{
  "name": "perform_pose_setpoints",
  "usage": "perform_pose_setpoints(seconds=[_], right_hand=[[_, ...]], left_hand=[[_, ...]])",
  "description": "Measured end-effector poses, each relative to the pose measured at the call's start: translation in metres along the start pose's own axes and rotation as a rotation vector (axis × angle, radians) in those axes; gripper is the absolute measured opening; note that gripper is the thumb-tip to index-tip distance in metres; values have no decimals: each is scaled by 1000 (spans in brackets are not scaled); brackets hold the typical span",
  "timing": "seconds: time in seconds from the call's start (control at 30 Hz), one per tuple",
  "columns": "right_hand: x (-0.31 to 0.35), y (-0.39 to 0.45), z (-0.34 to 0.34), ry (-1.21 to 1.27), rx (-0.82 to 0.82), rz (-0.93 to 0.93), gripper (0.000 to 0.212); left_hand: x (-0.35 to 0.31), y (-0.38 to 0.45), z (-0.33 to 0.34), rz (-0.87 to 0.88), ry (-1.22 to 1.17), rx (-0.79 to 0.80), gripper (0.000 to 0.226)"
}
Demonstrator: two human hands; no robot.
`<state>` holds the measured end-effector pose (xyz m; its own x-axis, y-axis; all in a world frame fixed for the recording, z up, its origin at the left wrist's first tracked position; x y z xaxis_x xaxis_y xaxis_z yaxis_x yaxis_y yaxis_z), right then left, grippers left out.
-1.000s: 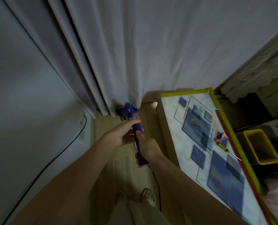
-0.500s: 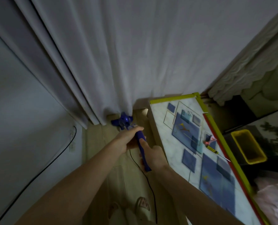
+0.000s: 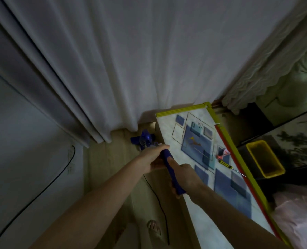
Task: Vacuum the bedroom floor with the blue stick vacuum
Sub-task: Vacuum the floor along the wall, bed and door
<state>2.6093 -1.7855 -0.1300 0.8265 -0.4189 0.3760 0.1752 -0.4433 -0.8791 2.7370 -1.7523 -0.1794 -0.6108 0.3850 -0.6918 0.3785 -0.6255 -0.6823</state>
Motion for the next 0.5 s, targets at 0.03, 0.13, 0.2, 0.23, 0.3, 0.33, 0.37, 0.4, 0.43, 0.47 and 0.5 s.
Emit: perform_pose_setpoints(seconds=[0.03, 0.13, 0.2, 0.23, 0.3, 0.33, 0.37, 0.4, 0.43, 0.47, 0.5], right_hand=[[2, 6, 1, -11, 3, -2, 51], [6, 26, 6, -90, -5, -6, 51], [11, 36, 4, -158, -23, -14, 52], [14, 39, 2, -180, -31, -20, 53], [21, 45, -5, -185, -40, -32, 55], [24, 47, -8, -181, -41, -34, 56], [27, 48, -11, -178, -40, -29, 56], [28, 50, -13, -170, -35, -23, 56], [28, 50, -15, -157, -29, -16, 56], [27, 50, -16, -145, -19, -13, 55], [27, 48, -19, -138, -2, -11, 54]], left_hand=[[0, 5, -1, -1, 3, -11, 37], [2, 20, -3, -13, -5, -37, 36], [2, 29, 0, -7, -11, -72, 38], [1, 35, 2, 1, -8, -88, 42], [-4, 42, 10, 18, -6, -117, 46], [-7, 45, 14, 28, -9, -129, 46], [-9, 48, 17, 36, -13, -134, 46], [-10, 48, 20, 38, -12, -136, 46], [-11, 47, 21, 31, -3, -137, 45], [-13, 46, 21, 23, 6, -132, 45], [-14, 44, 21, 17, 8, -119, 45]])
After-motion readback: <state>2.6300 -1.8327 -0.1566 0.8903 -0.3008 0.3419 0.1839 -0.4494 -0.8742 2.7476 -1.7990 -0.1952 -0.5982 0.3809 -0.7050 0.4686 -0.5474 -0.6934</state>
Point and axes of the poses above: each hand's wrist, its own y-axis towards the middle knuckle, its own z-axis out of the palm, x = y × z, the point moved 1 cm from there along y, towards the middle knuckle, and after that the axes turned 14 degrees about z, right-handed, at the moved point
